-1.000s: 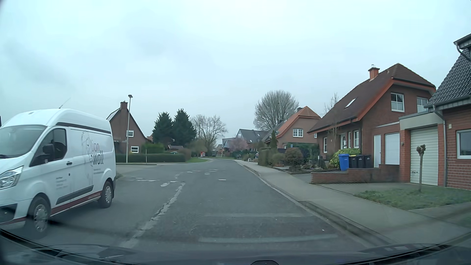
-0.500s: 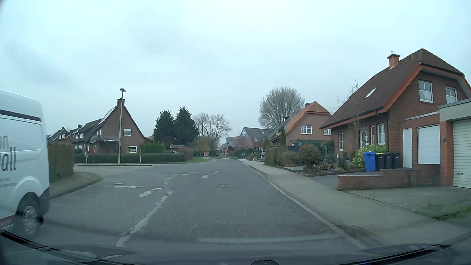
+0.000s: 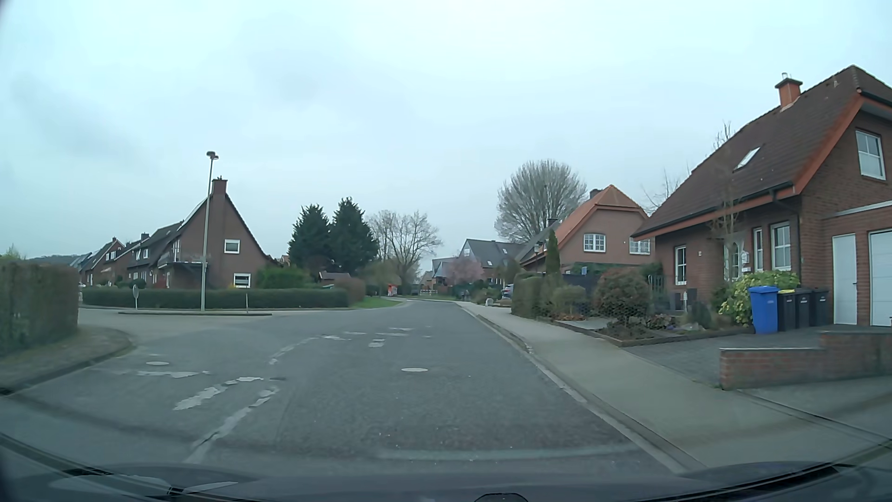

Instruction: Follow the waypoints while adhering to traffic rules and regulations

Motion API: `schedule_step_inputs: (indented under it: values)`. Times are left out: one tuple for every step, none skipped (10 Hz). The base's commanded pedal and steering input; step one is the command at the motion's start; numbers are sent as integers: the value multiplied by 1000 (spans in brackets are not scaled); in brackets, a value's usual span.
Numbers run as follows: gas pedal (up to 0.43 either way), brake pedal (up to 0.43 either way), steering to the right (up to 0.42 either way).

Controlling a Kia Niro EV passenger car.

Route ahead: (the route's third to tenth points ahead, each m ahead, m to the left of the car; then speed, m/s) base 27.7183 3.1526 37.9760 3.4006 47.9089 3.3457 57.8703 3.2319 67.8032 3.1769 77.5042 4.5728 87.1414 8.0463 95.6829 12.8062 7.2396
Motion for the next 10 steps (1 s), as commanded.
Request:
schedule_step_inputs:
  values:
    - [228, 0, -16]
    - [228, 0, -18]
    - [228, 0, -18]
    - [228, 0, -18]
    - [228, 0, -18]
    - [228, 0, -17]
    - [228, 0, -15]
    - [228, 0, -13]
    - [228, 0, -13]
    - [228, 0, -13]
